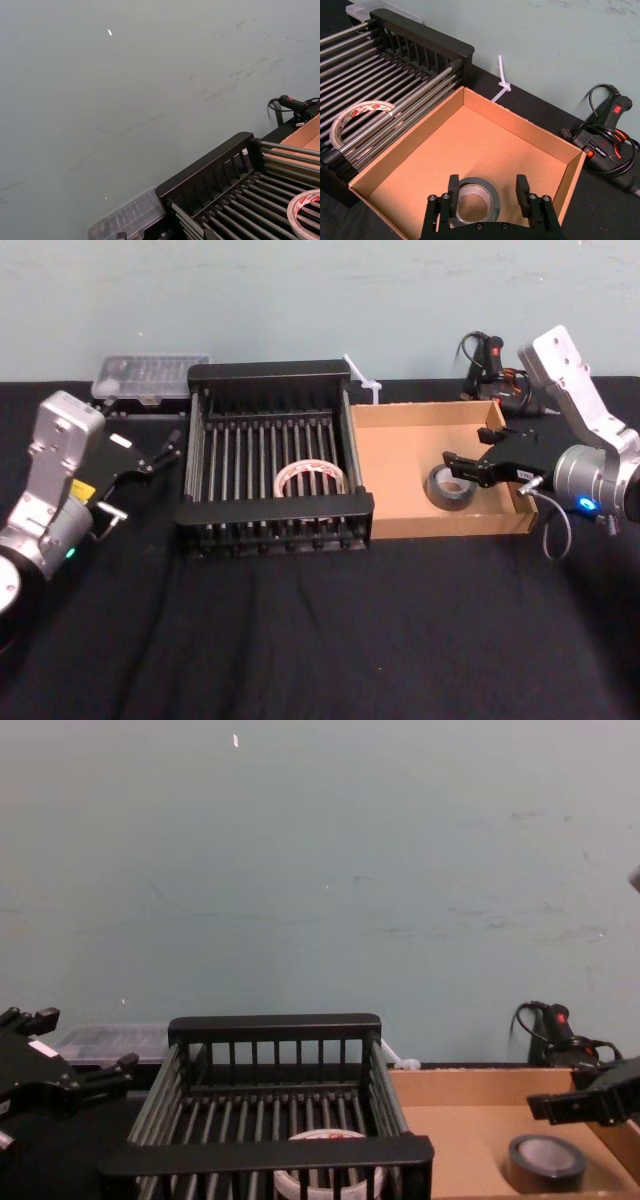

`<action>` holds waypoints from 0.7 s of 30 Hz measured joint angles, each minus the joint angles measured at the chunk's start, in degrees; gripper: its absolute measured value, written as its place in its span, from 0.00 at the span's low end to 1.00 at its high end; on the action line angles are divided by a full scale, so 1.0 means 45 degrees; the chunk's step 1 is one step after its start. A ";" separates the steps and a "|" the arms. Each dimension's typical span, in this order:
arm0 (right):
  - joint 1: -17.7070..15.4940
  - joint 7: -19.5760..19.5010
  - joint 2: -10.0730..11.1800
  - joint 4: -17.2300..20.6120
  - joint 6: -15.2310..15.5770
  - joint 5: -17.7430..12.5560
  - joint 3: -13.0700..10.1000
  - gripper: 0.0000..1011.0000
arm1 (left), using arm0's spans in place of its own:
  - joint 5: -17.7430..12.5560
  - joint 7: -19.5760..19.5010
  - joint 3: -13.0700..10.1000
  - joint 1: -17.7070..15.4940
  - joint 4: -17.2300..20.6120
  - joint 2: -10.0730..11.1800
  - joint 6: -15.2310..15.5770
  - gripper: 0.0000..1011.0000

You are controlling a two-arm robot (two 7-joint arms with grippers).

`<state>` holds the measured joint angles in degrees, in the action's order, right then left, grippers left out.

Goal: Pick up the white tape and place it into the black box , Pick up the silver tape and place it into the brown box.

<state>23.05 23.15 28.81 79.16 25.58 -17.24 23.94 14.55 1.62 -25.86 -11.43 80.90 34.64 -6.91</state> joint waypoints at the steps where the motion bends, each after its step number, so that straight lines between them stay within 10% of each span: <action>1: 0.0000 0.0000 0.0000 0.0000 0.0000 -0.0001 0.0000 0.72 | 0.0000 0.0000 0.0000 -0.0001 0.0000 0.0000 0.0000 0.99; 11: 0.0000 0.0000 0.0001 0.0000 0.0000 -0.0001 0.0000 0.99 | 0.0000 0.0000 0.0000 0.0000 0.0000 0.0000 0.0000 0.99; 21: -0.0021 -0.0015 -0.0002 0.0012 -0.0018 0.0009 -0.0012 0.99 | 0.0000 0.0000 0.0000 -0.0001 0.0000 0.0000 0.0000 0.99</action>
<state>22.95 23.08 28.81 79.21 25.50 -17.20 23.89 14.55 1.62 -25.86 -11.43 80.90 34.65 -6.91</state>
